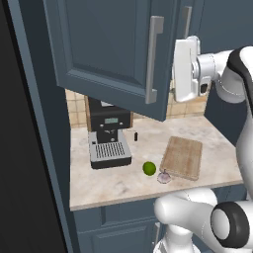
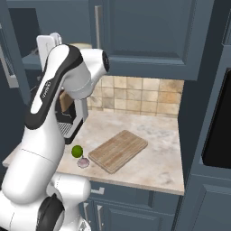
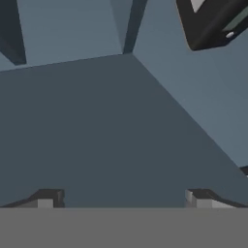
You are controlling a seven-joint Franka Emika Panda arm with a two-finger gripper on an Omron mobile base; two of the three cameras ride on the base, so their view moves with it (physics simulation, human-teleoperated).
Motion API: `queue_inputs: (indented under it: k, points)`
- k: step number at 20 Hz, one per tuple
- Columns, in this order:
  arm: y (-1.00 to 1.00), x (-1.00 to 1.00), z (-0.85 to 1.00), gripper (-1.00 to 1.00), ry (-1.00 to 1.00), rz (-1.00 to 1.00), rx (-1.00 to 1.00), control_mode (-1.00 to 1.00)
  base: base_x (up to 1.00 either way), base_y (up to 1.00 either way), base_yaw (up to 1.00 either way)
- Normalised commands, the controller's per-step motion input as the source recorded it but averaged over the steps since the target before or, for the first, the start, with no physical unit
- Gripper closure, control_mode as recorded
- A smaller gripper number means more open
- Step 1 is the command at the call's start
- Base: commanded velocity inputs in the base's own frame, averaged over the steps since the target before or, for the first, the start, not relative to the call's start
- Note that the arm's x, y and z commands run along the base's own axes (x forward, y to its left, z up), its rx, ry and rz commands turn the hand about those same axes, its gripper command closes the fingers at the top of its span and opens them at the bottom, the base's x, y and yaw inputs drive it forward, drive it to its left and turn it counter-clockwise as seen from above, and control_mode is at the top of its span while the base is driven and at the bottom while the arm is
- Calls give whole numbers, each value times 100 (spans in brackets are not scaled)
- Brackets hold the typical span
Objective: Open the cabinet. Place the bowl and condiment on the counter. Then place the lime and garlic on the cutting board.
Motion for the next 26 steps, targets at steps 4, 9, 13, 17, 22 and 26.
queue_inputs:
  k: [4,9,13,17,22,26]
  points:
    - [39,0,-3,-100,9,8,1,-100,0,0,0]
    - [35,-20,3,-100,13,13,4,-100,0,0,0]
    - [42,-48,5,-100,18,16,4,-100,0,0,0]
    - [59,-30,1,-100,19,12,1,-100,0,0,0]
    - [74,0,-12,-100,13,5,0,-100,0,0,0]
    - [61,0,-13,-100,9,2,0,-100,0,0,0]
